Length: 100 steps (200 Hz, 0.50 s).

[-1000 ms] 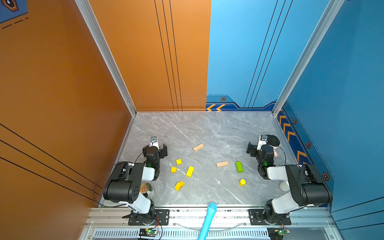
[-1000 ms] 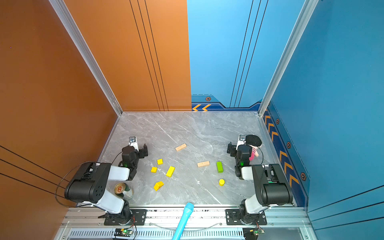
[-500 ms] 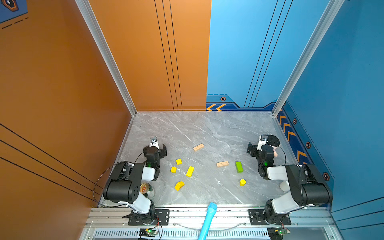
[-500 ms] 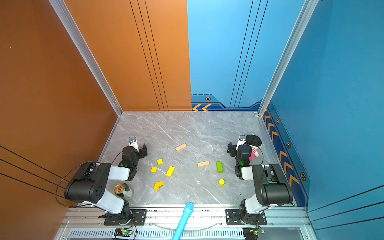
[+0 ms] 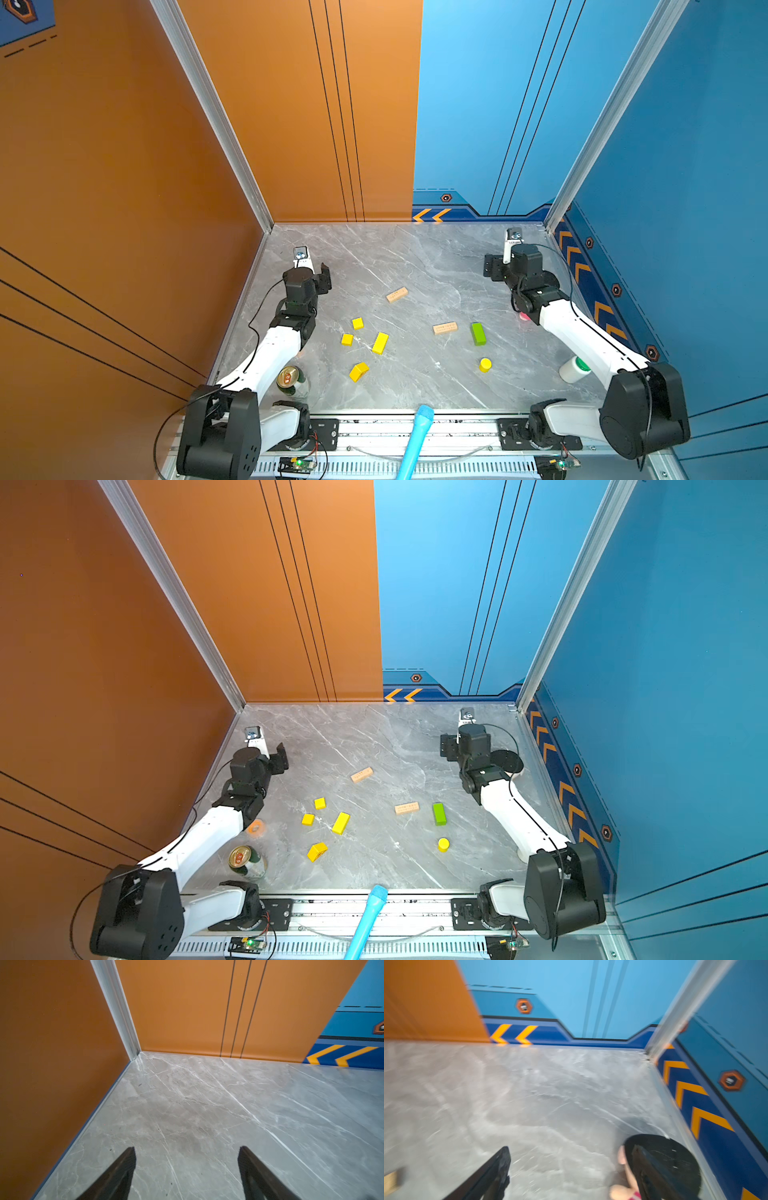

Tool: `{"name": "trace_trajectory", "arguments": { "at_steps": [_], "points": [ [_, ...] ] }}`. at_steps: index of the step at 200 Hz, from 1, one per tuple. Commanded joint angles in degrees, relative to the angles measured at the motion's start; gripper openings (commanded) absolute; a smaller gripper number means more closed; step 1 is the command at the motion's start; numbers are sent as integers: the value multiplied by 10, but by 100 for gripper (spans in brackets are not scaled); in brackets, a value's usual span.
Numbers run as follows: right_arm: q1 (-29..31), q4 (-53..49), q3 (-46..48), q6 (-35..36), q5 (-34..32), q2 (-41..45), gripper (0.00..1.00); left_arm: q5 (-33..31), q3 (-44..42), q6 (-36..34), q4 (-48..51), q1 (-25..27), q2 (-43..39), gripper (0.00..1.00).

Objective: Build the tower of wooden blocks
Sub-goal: 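Reach both grippers toward the wooden block farthest from the robot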

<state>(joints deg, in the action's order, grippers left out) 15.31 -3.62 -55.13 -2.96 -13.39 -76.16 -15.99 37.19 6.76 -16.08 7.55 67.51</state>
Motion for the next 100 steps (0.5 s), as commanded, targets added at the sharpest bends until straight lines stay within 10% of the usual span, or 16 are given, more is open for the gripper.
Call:
{"name": "trace_trajectory", "arguments": {
  "at_steps": [1, 57, 100],
  "points": [
    [44, -218, -74, -9, 37, -44, 88, 97, 45, 73, 154, 18, -2, 70],
    [110, -311, -260, -51, 241, -218, 71, 216, 147, 165, 264, 94, 88, 38],
    [129, -319, -351, -79, 335, -331, 72, 248, 185, 223, 312, 138, 182, 36]
  ]
}}
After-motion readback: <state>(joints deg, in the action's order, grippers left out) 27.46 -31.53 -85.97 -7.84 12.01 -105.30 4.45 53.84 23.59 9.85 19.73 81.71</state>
